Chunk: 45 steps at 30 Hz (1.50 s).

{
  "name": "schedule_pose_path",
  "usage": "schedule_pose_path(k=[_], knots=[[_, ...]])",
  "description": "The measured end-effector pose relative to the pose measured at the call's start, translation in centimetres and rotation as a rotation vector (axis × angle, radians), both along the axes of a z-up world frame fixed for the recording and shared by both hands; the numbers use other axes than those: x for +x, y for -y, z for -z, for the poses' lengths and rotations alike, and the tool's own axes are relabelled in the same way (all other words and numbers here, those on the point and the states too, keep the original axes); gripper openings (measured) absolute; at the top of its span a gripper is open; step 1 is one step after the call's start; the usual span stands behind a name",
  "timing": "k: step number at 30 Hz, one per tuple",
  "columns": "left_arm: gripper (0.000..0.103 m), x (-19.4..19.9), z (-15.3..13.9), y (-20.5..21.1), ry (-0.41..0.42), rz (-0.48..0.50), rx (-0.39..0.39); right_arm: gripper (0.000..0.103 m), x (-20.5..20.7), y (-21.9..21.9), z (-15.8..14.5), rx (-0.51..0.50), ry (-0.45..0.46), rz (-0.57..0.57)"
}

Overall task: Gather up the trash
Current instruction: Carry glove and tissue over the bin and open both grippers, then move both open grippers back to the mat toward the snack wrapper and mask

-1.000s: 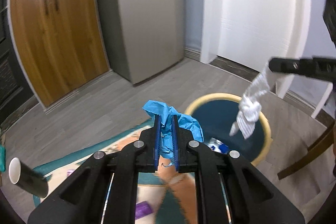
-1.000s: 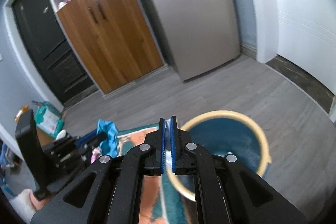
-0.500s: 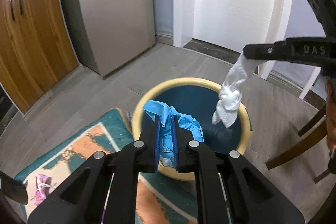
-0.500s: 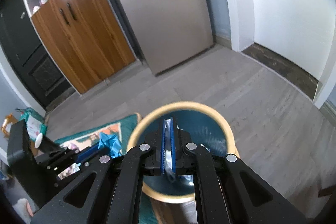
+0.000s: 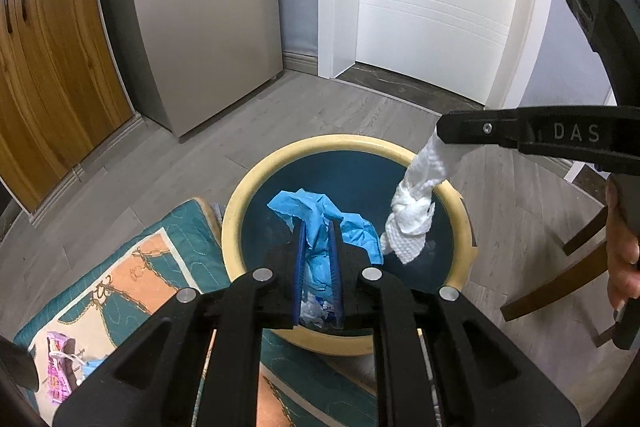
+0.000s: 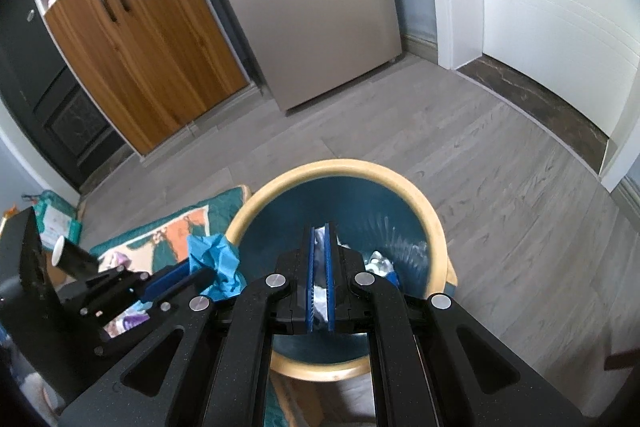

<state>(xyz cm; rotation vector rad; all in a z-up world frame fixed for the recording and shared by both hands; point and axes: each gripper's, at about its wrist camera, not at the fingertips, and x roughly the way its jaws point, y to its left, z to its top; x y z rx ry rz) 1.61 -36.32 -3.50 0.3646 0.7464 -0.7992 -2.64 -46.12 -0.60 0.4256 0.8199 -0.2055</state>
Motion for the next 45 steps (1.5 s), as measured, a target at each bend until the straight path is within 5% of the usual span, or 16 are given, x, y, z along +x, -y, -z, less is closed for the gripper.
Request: schedule_pose_path(k=[2, 4, 8, 12, 15, 21, 35, 41, 45], knots=[[0.013, 0.0, -0.1, -0.1, 0.007, -0.001, 0.002, 0.006, 0.0, 0.1, -0.1, 0.003, 0.003, 0.002], [0.034, 0.1, -0.2, -0.1, 0.013, -0.006, -0.002, 0.006, -0.1, 0.2, -0.2, 0.003, 0.009, 0.007], [0.051, 0.0, -0.6, -0.6, 0.036, -0.018, -0.019, 0.010, -0.3, 0.3, -0.3, 0.000, 0.016, 0.018], [0.083, 0.1, -0.8, -1.2, 0.043, -0.048, -0.030, 0.012, -0.2, 0.1, -0.3, -0.002, 0.011, 0.021], [0.095, 0.3, -1.1, -1.6, 0.056, -0.070, -0.037, 0.027, -0.2, 0.1, -0.4, -0.003, 0.013, 0.020], [0.097, 0.8, -1.2, -2.5, 0.038, -0.098, -0.027, 0.051, -0.1, 0.1, -0.5, -0.014, 0.022, 0.027], [0.097, 1.8, -2.1, -7.8, -0.004, -0.081, -0.106, 0.057, 0.9, -2.0, -1.2, -0.036, 0.028, -0.006], [0.097, 1.3, -2.9, -10.1, 0.128, 0.007, -0.058, 0.057, 1.6, -4.1, -1.1, -0.072, 0.010, -0.048], [0.097, 3.0, -3.5, -13.2, 0.082, -0.094, -0.100, 0.064, 2.1, -5.5, -0.9, -0.086, -0.002, -0.072]])
